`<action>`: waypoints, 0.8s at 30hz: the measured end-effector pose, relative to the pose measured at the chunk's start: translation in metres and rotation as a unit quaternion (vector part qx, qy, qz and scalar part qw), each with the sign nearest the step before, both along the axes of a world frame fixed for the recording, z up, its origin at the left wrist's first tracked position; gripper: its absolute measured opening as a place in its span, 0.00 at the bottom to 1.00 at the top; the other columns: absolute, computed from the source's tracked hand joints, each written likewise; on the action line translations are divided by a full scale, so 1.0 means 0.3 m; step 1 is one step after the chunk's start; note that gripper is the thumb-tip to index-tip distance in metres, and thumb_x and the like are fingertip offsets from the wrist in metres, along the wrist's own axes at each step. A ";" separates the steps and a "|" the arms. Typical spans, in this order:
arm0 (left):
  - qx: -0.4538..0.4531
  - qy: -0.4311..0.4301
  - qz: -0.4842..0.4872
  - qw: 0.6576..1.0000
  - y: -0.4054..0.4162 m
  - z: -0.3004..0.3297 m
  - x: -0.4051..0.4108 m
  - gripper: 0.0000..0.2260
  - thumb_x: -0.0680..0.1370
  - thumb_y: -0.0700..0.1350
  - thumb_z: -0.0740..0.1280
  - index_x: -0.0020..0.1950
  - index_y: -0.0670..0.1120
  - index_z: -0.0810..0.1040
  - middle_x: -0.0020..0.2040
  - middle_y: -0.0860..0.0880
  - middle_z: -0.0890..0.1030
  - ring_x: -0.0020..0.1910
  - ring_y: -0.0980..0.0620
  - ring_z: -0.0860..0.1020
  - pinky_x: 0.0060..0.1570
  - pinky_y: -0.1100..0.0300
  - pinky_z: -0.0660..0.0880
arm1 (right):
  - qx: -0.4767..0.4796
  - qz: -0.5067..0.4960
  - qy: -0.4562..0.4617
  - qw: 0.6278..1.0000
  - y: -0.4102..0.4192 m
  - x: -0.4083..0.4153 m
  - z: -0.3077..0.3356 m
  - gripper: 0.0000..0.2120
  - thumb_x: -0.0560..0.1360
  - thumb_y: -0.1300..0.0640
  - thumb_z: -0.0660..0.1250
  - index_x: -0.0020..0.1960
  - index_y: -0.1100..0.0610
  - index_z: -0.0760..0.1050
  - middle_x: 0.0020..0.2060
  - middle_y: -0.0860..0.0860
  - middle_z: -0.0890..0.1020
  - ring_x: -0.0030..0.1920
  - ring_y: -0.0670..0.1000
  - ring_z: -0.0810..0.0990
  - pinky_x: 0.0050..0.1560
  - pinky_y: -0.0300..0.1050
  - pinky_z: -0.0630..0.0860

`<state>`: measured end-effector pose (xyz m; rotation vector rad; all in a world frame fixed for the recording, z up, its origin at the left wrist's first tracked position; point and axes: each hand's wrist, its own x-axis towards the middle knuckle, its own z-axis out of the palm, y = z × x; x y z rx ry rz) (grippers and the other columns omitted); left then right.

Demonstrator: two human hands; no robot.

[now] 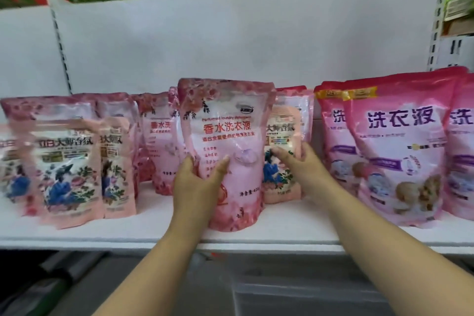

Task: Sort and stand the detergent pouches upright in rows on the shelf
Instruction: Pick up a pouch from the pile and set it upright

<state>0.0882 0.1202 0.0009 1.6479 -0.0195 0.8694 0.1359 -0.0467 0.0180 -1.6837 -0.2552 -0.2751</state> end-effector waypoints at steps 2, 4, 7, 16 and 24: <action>0.014 -0.026 0.040 0.999 0.061 -0.017 -0.023 0.08 0.70 0.49 0.72 0.39 0.53 0.72 0.38 0.55 0.79 0.38 0.57 0.78 0.38 0.61 0.76 | -0.020 -0.006 -0.012 1.000 0.014 0.029 -0.016 0.21 0.74 0.49 0.65 0.63 0.55 0.67 0.56 0.48 0.78 0.54 0.49 0.76 0.55 0.45 0.71; 0.025 -0.029 0.082 0.996 0.132 -0.012 -0.030 0.09 0.69 0.53 0.71 0.40 0.51 0.73 0.40 0.50 0.80 0.39 0.49 0.79 0.40 0.51 0.77 | -0.023 0.008 -0.022 0.999 0.033 0.039 -0.019 0.18 0.74 0.51 0.64 0.61 0.54 0.68 0.53 0.47 0.78 0.54 0.48 0.76 0.57 0.45 0.71; 0.035 -0.034 0.109 0.993 0.201 -0.028 0.017 0.11 0.69 0.57 0.69 0.42 0.51 0.74 0.44 0.48 0.80 0.43 0.45 0.79 0.44 0.46 0.77 | -0.035 0.067 -0.013 0.997 0.048 0.036 -0.024 0.15 0.75 0.50 0.61 0.60 0.51 0.66 0.54 0.44 0.76 0.58 0.45 0.73 0.60 0.46 0.71; 0.101 -0.042 0.189 0.976 0.193 -0.038 0.041 0.24 0.69 0.61 0.63 0.50 0.41 0.73 0.49 0.46 0.74 0.51 0.46 0.72 0.49 0.55 0.67 | -0.081 0.161 0.057 0.982 0.159 0.034 0.000 0.35 0.72 0.31 0.50 0.67 0.32 0.28 0.75 0.49 0.46 0.74 0.57 0.52 0.73 0.61 0.48; 0.035 -0.079 0.163 0.983 0.152 -0.040 0.023 0.31 0.70 0.49 0.70 0.66 0.43 0.57 0.56 0.48 0.67 0.54 0.52 0.69 0.52 0.65 0.65 | -0.181 0.153 0.033 0.971 0.213 0.044 0.000 0.30 0.78 0.38 0.41 0.76 0.49 0.42 0.75 0.49 0.53 0.75 0.53 0.51 0.72 0.53 0.49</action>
